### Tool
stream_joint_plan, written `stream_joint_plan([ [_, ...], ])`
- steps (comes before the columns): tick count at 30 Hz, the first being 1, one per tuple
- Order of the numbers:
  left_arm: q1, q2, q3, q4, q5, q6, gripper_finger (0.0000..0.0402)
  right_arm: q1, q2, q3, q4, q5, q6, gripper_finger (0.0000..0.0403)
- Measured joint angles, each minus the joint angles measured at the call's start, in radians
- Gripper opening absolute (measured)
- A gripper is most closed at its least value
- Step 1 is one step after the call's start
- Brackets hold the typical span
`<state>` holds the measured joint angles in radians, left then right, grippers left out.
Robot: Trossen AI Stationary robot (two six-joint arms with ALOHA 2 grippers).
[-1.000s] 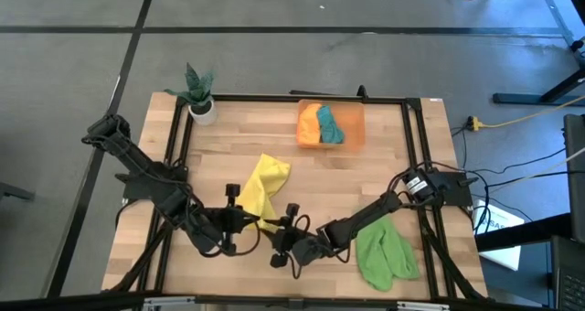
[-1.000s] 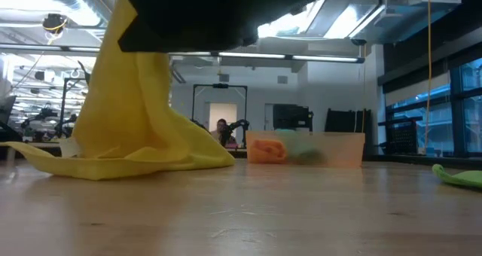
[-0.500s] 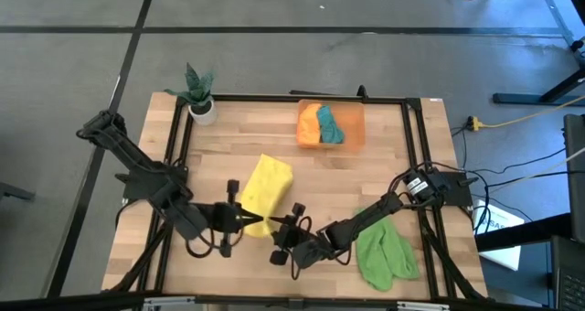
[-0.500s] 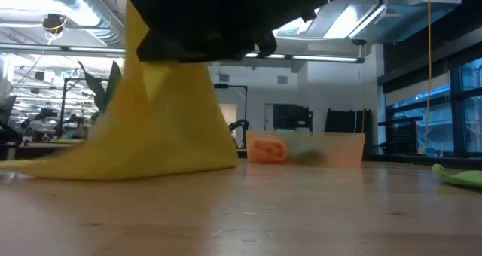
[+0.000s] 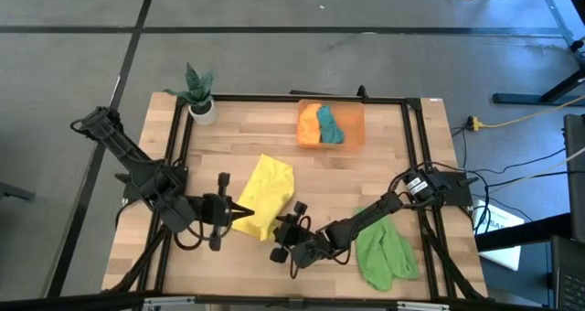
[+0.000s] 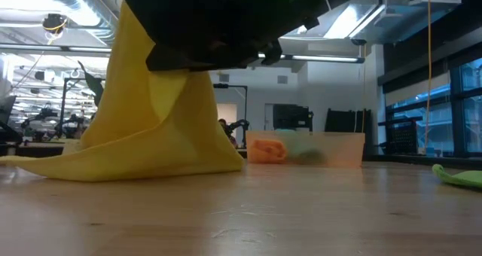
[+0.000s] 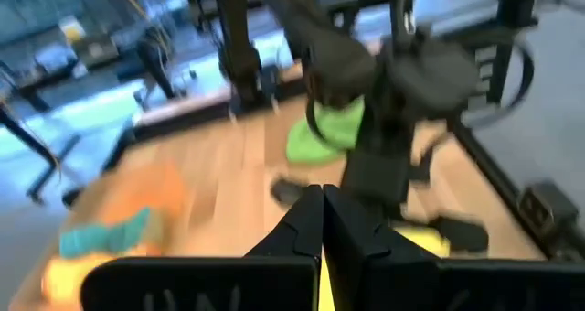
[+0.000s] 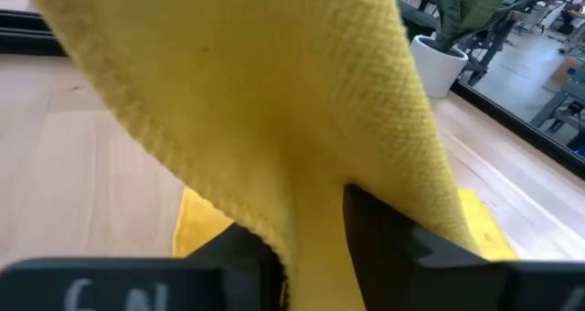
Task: Roll microfiber towels into tight, uniform cylinder then place into a basket
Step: Roll the yellow microfiber towel
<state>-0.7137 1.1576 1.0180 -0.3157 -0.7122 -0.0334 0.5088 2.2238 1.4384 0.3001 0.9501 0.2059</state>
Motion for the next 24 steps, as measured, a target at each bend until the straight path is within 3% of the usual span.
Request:
stream_joint_plan([
  [4, -0.019, 0.001, 0.0, -0.155, 0.01, -0.14, 0.0, 0.0, 0.0, 0.0, 0.0, 0.0, -0.025, 0.0069],
  [9, -0.062, 0.026, -0.012, -0.35, 0.102, -0.353, 0.0, 0.002, 0.0, 0.0, 0.0, -0.006, -0.05, 0.0011],
  [12, -0.089, 0.064, -0.055, -0.367, 0.126, -0.407, 0.0, 0.002, 0.0, 0.0, 0.0, -0.006, -0.062, 0.0009],
  [17, -0.116, 0.142, -0.112, -0.365, 0.275, -0.454, 0.0, 0.002, 0.0, 0.0, 0.001, -0.008, -0.053, 0.0005],
  [24, -0.126, 0.224, -0.116, -0.347, 0.363, -0.541, 0.0, 0.002, -0.012, 0.0, 0.0, -0.009, -0.055, 0.0004],
])
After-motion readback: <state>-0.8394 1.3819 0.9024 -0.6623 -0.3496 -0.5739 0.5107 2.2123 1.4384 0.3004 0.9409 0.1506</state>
